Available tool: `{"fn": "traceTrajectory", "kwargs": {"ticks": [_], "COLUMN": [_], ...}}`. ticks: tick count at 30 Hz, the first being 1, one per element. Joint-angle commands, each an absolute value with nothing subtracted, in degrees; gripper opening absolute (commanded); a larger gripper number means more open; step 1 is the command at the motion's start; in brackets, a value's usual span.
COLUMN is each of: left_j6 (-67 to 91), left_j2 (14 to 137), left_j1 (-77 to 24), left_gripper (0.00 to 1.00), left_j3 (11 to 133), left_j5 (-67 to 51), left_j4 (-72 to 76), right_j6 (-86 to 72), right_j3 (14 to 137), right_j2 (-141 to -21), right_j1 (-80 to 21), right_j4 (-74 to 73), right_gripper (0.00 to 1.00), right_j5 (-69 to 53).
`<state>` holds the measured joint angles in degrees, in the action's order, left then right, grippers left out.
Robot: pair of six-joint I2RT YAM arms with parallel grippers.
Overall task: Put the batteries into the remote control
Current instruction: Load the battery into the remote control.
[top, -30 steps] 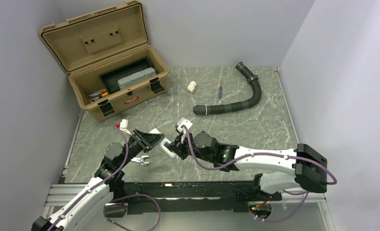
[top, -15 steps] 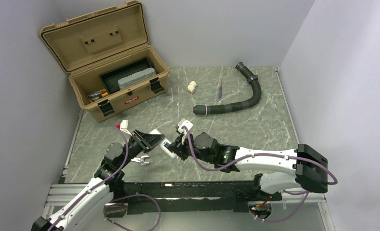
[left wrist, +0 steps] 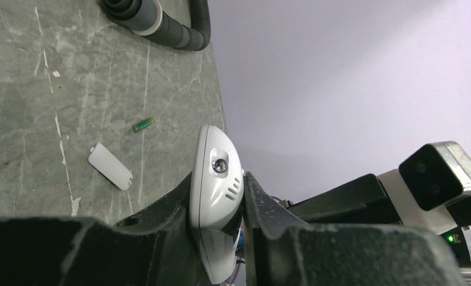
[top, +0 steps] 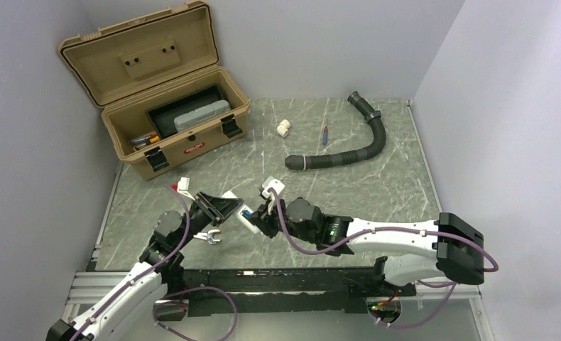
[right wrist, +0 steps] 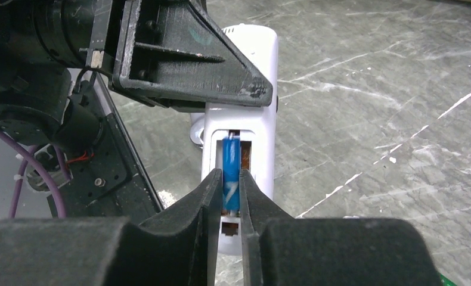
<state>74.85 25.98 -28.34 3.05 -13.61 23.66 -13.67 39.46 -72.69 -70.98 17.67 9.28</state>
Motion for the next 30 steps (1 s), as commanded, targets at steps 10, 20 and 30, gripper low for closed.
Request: {"fn": "traceTrajectory", "kwargs": {"ticks": [10,20,30], "left_j6": [77.0,76.0,74.8], "left_j2": [26.0,26.3,26.7], "left_j1": [-28.5,-28.4,-28.4], "left_gripper": [0.0,0.0,0.0], "left_j3": [3.3,3.6,3.6], "left_j5": [-13.4,-13.6,-13.8], "left_j4": [29.0,27.6,26.6], "right_j6": [-12.5,-12.2,-12.5], "right_j3": [37.9,38.0,39.5], "right_j2": [-71.4,-70.9,-72.4], "right_j1": [-71.1,-71.1,-71.1], "right_j4": [15.6,16.3,16.9], "right_gripper": [0.26,0.25,0.1], "right_j5": [13.2,13.2,12.1]}}
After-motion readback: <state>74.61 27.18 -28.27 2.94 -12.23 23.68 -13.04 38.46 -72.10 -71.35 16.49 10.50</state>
